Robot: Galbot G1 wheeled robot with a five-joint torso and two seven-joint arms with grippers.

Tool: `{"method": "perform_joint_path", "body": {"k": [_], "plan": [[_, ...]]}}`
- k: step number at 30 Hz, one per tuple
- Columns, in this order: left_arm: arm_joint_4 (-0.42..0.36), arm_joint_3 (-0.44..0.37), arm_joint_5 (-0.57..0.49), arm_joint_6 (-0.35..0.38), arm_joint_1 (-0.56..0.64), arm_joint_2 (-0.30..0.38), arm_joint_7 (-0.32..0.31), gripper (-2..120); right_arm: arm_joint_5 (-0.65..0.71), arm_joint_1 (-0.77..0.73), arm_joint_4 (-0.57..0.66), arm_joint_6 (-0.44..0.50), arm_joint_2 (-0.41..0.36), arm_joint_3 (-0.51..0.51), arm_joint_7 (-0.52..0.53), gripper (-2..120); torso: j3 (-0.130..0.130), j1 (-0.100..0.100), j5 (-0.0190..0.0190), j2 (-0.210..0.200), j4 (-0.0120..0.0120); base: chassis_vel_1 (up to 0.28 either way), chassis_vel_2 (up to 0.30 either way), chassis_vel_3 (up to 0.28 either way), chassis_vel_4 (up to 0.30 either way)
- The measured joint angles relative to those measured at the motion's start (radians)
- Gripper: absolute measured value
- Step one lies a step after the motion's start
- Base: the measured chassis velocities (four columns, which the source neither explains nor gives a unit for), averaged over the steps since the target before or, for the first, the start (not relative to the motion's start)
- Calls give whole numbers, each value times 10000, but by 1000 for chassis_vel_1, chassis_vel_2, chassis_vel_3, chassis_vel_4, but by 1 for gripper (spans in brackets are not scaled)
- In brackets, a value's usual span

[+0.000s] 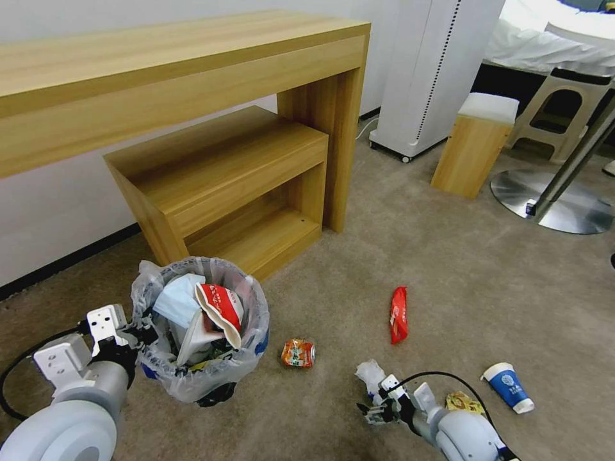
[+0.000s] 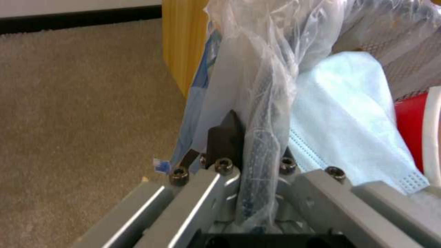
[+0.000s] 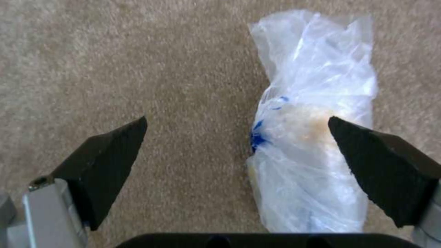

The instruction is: Pick up the trash bin and place the garbage on the floor into it.

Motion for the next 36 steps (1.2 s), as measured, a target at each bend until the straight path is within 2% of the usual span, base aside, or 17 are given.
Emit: {"method": "perform_joint_path", "body": {"k": [5, 14, 16, 17, 19, 20, 23, 24, 26, 28, 30, 31, 32, 36], "plan": [[23, 29, -9, 0, -7, 14, 18, 1, -35, 92, -279, 215, 242, -78, 334, 97, 0, 1, 0, 0, -1, 0, 0, 0, 0], [24, 34, -29, -1, 9, 86, 32, 1, -259, 407, -874, 245, 768, -227, 581, 65, 0, 0, 1, 0, 0, 0, 0, 0, 0], [25, 33, -32, -3, 8, 93, 36, 1, -260, 407, -874, 244, 723, -222, 584, 57, 0, 0, 1, 0, 0, 0, 0, 0, 0], [25, 33, -32, -3, 8, 93, 36, 1, -260, 407, -874, 244, 723, -222, 584, 57, 0, 0, 1, 0, 0, 0, 0, 0, 0], [50, 36, -32, -6, -2, 83, 36, 1, -251, 396, -835, 244, 629, -171, 587, 46, 0, 0, -1, 0, 0, 0, 0, 0, 0], [50, 36, -32, -6, -2, 83, 36, 1, -251, 396, -835, 244, 629, -171, 587, 46, 0, 0, -1, 0, 0, 0, 0, 0, 0], [59, 75, -32, -8, -18, 56, 38, 1, -245, 379, -799, 245, 526, -108, 594, 32, 0, 1, 1, 0, 0, 0, 0, 0, 0], [59, 75, -32, -8, -18, 56, 38, 1, -245, 379, -799, 245, 526, -108, 594, 32, 0, 1, 1, 0, 0, 0, 0, 0, 0], [61, 86, -31, -9, -36, 47, 38, 1, -272, 359, -763, 232, 404, -43, 602, 20, 0, 1, 1, 0, 0, 0, 0, 0, 0], [61, 86, -30, -10, -40, 43, 38, 1, -313, 352, -748, 202, 342, -12, 611, 17, 0, 1, 1, 0, 0, 0, 0, 0, 0], [60, 86, -30, -12, -41, 21, 38, 1, -412, 341, -689, 41, 136, 57, 672, 6, 0, 0, 1, 0, 0, 0, 0, 0, 0], [60, 86, -30, -12, -41, 21, 38, 1, -412, 341, -689, 41, 136, 57, 672, 6, 0, 0, 1, 0, 0, 0, 0, 0, 0], [60, 86, -27, -12, -41, 4, 38, 1, -434, 332, -652, 0, 50, 86, 693, 0, -1, 1, 1, 0, 0, 0, 0, 0, 0], [64, 107, -12, -15, -39, -55, 38, 1, -442, 293, -529, -42, -133, 152, 714, 0, 0, 1, 2, 0, 0, 0, 0, 0, 0]]}}
